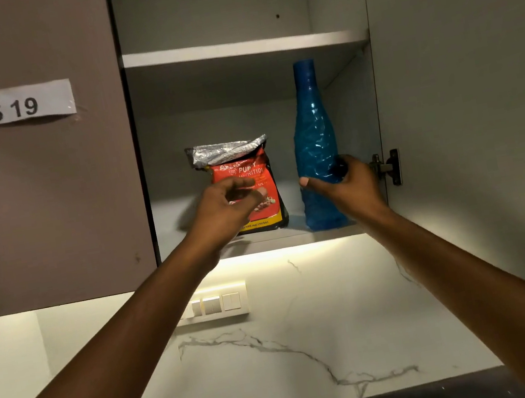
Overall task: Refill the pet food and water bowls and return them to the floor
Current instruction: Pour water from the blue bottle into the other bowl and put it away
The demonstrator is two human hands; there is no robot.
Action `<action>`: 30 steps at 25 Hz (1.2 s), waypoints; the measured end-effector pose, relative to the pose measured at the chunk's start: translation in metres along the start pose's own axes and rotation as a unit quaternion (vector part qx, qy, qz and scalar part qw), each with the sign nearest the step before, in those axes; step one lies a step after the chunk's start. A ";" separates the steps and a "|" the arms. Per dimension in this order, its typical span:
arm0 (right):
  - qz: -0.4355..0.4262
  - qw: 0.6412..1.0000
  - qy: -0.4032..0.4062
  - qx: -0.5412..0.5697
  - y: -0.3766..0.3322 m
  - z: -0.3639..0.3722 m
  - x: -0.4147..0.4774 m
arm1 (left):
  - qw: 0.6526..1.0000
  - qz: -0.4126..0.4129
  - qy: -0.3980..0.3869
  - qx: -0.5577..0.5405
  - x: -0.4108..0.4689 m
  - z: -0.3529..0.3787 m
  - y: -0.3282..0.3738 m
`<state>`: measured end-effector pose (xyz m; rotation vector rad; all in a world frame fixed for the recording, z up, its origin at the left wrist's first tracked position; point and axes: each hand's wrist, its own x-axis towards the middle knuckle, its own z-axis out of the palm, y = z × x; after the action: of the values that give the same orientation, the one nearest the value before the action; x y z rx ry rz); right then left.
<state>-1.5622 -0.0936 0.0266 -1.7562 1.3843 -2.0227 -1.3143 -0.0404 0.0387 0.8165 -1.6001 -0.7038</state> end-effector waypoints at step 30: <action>0.181 0.844 -0.477 -0.167 0.144 -0.038 -0.444 | 0.867 -0.444 0.032 -0.224 -0.359 0.055 -0.281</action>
<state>-1.5185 0.1184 -0.3888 -1.9610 1.5267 -0.5308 -1.2919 0.0910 -0.4006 1.1956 -0.8633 -1.6108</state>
